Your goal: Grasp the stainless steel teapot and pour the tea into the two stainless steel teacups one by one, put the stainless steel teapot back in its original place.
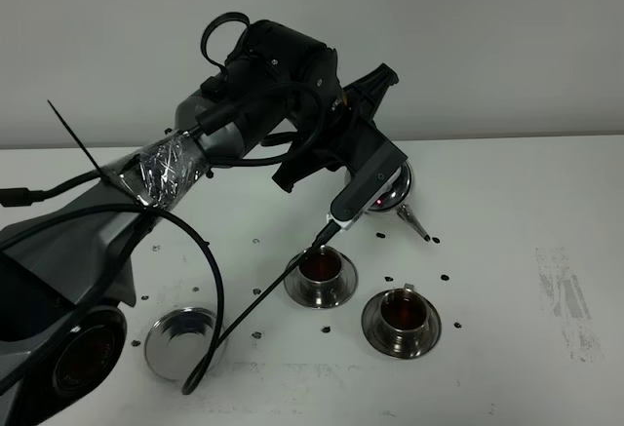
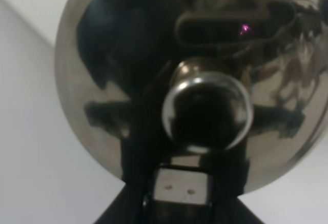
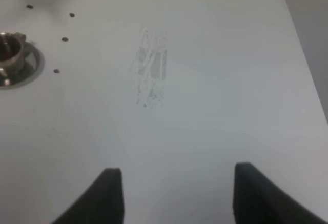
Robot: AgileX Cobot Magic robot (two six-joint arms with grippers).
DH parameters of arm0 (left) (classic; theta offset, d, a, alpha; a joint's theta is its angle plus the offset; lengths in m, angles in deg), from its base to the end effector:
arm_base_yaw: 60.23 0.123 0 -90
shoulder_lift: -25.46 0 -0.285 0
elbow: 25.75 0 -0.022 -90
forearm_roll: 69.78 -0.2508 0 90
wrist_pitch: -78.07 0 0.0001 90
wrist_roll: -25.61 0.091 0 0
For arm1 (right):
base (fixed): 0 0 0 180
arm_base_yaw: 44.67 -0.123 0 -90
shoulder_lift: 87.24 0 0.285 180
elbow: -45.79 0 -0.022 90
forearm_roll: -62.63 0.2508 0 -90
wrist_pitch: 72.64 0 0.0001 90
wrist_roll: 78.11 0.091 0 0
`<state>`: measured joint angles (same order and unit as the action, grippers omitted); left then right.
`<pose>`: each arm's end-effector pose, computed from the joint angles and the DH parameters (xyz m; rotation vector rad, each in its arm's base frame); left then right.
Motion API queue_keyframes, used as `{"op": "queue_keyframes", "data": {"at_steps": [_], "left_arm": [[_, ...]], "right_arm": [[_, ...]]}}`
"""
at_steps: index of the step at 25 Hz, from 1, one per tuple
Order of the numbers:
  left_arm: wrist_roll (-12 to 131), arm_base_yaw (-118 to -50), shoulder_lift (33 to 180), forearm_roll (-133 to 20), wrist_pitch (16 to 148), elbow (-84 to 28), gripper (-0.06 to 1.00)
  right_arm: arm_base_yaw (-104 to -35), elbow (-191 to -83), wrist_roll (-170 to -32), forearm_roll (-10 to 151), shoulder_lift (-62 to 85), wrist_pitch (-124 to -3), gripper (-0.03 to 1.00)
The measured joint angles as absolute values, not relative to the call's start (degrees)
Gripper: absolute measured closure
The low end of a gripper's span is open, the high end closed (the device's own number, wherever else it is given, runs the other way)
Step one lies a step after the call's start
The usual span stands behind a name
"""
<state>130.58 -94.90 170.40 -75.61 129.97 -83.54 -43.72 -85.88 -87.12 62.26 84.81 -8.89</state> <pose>0.4501 -0.3025 0.2527 2.3959 0.8361 0.6529 -0.0071 -0.0004 0.2743 -0.1469 2.0917 -0.1128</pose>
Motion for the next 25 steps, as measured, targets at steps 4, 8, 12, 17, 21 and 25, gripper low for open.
{"op": "queue_keyframes", "data": {"at_steps": [4, 8, 12, 17, 21, 25], "left_arm": [[120.9, -93.6, 170.4, -75.9, 133.0, -87.1, 0.68], [107.9, -92.2, 170.4, -78.3, 137.9, -89.9, 0.68], [93.1, -90.9, 170.4, -81.0, 143.8, -91.9, 0.68], [74.9, -89.8, 169.8, -83.2, 145.5, -92.6, 0.68], [61.5, -88.9, 169.3, -84.0, 145.5, -92.6, 0.68], [55.0, -88.0, 169.3, -83.3, 145.5, -92.6, 0.68]], "right_arm": [[-43.7, -85.9, -87.1, 62.3, 84.8, -8.9, 0.48], [-43.7, -85.9, -87.1, 62.3, 84.8, -8.9, 0.48], [-43.7, -85.9, -87.1, 62.3, 84.8, -8.9, 0.48], [-43.7, -85.9, -87.1, 62.3, 84.8, -8.9, 0.48], [-43.7, -85.9, -87.1, 62.3, 84.8, -8.9, 0.48], [-43.7, -85.9, -87.1, 62.3, 84.8, -8.9, 0.48]]}}
